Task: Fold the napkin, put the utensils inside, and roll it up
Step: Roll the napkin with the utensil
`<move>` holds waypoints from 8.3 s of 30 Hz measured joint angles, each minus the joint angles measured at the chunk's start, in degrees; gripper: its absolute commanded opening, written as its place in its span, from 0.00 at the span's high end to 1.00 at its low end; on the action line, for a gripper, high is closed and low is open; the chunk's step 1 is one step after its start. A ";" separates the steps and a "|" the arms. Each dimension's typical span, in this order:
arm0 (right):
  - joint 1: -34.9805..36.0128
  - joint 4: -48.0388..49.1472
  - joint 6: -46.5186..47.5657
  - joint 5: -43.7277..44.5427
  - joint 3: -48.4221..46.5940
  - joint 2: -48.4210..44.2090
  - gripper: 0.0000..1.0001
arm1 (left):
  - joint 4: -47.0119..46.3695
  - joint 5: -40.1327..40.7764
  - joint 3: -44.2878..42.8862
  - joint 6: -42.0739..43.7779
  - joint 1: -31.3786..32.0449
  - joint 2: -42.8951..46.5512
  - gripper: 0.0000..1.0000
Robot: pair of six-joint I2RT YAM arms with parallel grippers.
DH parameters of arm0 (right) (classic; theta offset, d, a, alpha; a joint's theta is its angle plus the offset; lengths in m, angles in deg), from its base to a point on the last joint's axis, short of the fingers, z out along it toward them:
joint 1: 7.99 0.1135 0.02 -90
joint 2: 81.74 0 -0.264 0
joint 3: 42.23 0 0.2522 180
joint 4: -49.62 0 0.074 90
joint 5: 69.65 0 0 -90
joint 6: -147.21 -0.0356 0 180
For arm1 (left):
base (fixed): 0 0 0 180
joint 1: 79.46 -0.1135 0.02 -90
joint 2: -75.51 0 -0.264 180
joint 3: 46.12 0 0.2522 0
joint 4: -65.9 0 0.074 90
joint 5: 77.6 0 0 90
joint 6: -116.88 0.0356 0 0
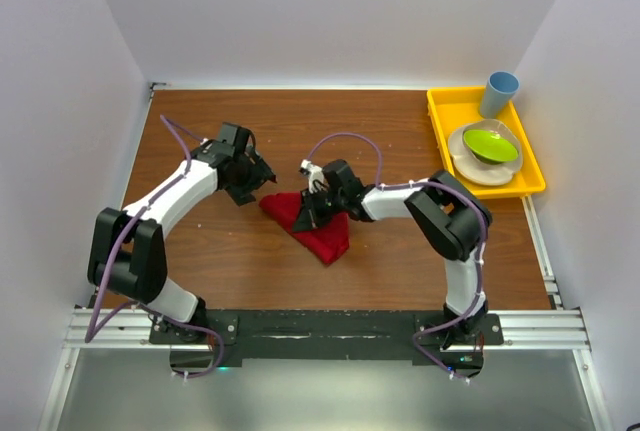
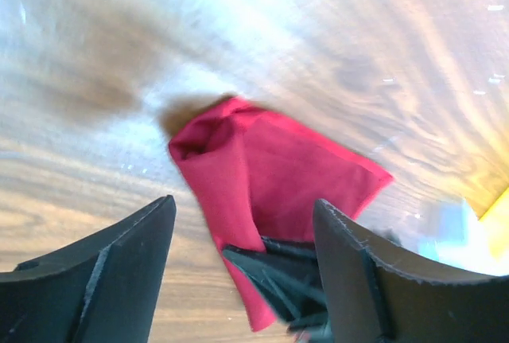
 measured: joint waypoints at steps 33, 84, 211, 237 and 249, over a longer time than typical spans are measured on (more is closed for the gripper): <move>-7.02 -8.39 -5.42 -21.29 -6.62 8.87 1.00 | -24.50 -15.78 16.90 7.45 3.63 -0.07 0.96; -7.89 -30.23 -1.62 -15.91 -16.81 10.21 1.00 | -21.11 -15.91 8.74 16.06 3.98 -0.66 0.95; 5.18 -17.03 14.97 11.47 -16.41 3.67 1.00 | -31.28 -21.07 14.21 16.85 -13.07 1.29 0.27; -9.44 -20.87 -7.39 -33.48 -22.32 20.09 1.00 | -6.54 -13.68 12.26 12.17 -2.19 2.78 0.62; -9.51 -26.14 -8.66 -30.45 -28.74 22.49 1.00 | -28.68 -22.91 19.65 9.46 -1.95 2.84 0.93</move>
